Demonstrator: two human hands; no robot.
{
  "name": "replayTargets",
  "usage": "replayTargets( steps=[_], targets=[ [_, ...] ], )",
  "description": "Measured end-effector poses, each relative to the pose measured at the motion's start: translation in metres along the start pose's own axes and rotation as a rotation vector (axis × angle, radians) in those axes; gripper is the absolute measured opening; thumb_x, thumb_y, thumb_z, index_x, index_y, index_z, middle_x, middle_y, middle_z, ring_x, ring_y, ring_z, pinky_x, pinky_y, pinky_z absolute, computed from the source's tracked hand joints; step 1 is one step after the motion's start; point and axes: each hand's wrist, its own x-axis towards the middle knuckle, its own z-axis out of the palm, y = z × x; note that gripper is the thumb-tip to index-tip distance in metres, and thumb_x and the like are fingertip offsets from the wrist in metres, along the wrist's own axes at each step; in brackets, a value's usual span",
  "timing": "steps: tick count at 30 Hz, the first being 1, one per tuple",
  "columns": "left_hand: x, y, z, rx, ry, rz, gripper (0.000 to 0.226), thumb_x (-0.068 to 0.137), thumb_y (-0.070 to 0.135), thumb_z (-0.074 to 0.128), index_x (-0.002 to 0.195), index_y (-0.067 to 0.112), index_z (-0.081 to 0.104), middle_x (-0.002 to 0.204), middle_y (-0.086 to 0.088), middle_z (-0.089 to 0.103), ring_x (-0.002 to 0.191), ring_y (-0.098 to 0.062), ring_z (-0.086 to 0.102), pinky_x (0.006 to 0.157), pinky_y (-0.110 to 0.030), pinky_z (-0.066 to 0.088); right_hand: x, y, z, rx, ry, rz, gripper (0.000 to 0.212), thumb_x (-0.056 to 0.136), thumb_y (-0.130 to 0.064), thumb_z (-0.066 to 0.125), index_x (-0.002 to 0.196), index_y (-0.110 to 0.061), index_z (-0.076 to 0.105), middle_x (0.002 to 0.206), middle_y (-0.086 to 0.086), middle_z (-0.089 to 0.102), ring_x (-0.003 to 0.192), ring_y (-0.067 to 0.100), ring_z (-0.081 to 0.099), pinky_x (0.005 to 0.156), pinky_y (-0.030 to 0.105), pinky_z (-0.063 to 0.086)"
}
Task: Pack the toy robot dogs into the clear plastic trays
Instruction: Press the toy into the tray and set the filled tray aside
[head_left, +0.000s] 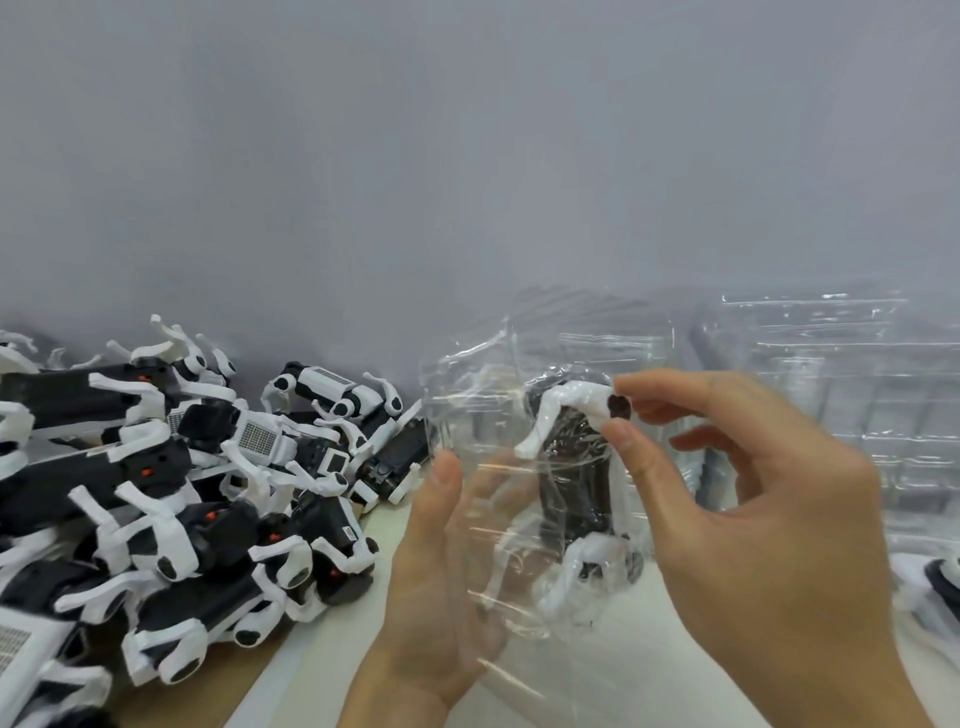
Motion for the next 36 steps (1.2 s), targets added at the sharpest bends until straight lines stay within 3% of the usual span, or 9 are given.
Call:
replayTargets(
  steps=[3,7,12,14,17,21,25,30,36],
  targets=[
    [-0.001,0.000,0.000,0.008,-0.052,0.028,0.066,0.068,0.073,0.074,0.117,0.028,0.074,0.127,-0.010,0.069,0.120,-0.030,0.064,0.110,-0.060,0.040,0.000,0.000,0.001,0.025,-0.005,0.009,0.021,0.082,-0.021,0.074,0.102,-0.027,0.072,0.093,-0.018,0.068,0.085,0.013,0.066,0.071,0.024,0.052],
    [0.000,0.000,0.000,-0.056,-0.035,-0.031,0.087,0.059,0.070,0.083,0.125,0.015,0.069,0.135,-0.020,0.062,0.128,-0.042,0.056,0.113,-0.068,0.030,0.000,0.001,0.001,0.043,-0.009,0.035,0.021,0.082,-0.021,0.074,0.101,-0.028,0.073,0.092,-0.018,0.069,0.083,0.012,0.068,0.068,0.025,0.053],
    [0.000,0.001,-0.001,-0.061,-0.031,-0.043,0.082,0.055,0.069,0.085,0.118,0.018,0.074,0.127,-0.016,0.068,0.119,-0.036,0.063,0.099,-0.054,0.051,-0.001,0.002,0.002,0.094,-0.018,0.072,0.020,0.081,-0.021,0.074,0.100,-0.028,0.074,0.089,-0.016,0.070,0.082,0.012,0.068,0.068,0.022,0.053],
    [-0.001,0.001,-0.002,-0.070,-0.028,-0.065,0.084,0.054,0.068,0.086,0.119,0.017,0.073,0.125,-0.015,0.069,0.118,-0.036,0.064,0.096,-0.052,0.053,0.000,0.002,0.001,0.086,-0.027,0.082,0.018,0.082,-0.022,0.073,0.099,-0.028,0.073,0.089,-0.017,0.069,0.082,0.011,0.068,0.068,0.022,0.053],
    [-0.002,0.001,0.000,0.041,0.024,-0.040,0.088,0.048,0.073,0.085,0.118,0.020,0.074,0.127,-0.013,0.068,0.120,-0.032,0.064,0.107,-0.054,0.046,-0.001,0.001,-0.001,0.082,-0.042,0.110,0.017,0.082,-0.022,0.073,0.096,-0.030,0.071,0.087,-0.016,0.069,0.082,0.010,0.068,0.068,0.018,0.052],
    [-0.006,0.007,0.001,0.209,0.038,0.024,0.076,0.032,0.080,0.082,0.095,0.038,0.079,0.109,0.009,0.075,0.097,-0.003,0.071,0.085,-0.029,0.047,0.001,0.005,-0.004,0.111,-0.080,0.189,0.017,0.082,-0.019,0.074,0.092,-0.032,0.070,0.084,-0.017,0.070,0.081,0.008,0.069,0.068,0.012,0.051],
    [-0.007,0.021,0.007,0.417,-0.059,0.096,0.063,0.055,0.076,0.077,0.108,0.042,0.074,0.114,0.009,0.074,0.109,-0.002,0.067,0.083,-0.011,0.051,0.003,0.016,-0.013,0.165,-0.177,0.311,0.022,0.082,-0.012,0.075,0.091,-0.032,0.072,0.083,-0.017,0.072,0.079,0.005,0.070,0.069,0.010,0.051],
    [-0.007,0.021,0.005,0.482,-0.057,0.095,0.059,0.059,0.073,0.073,0.107,0.040,0.067,0.120,0.008,0.071,0.112,0.000,0.064,0.084,-0.021,0.050,0.003,0.022,-0.018,0.279,-0.278,0.406,0.029,0.077,-0.009,0.080,0.095,-0.030,0.072,0.088,-0.009,0.074,0.082,0.009,0.072,0.073,0.018,0.056],
    [-0.008,0.022,0.009,0.478,-0.075,0.101,0.063,0.055,0.078,0.075,0.103,0.038,0.069,0.121,0.006,0.070,0.115,-0.007,0.065,0.088,-0.029,0.046,0.002,0.021,-0.014,0.209,-0.179,0.335,0.028,0.076,-0.003,0.078,0.084,-0.028,0.070,0.077,-0.013,0.073,0.075,0.005,0.071,0.069,0.009,0.051]
  ],
)
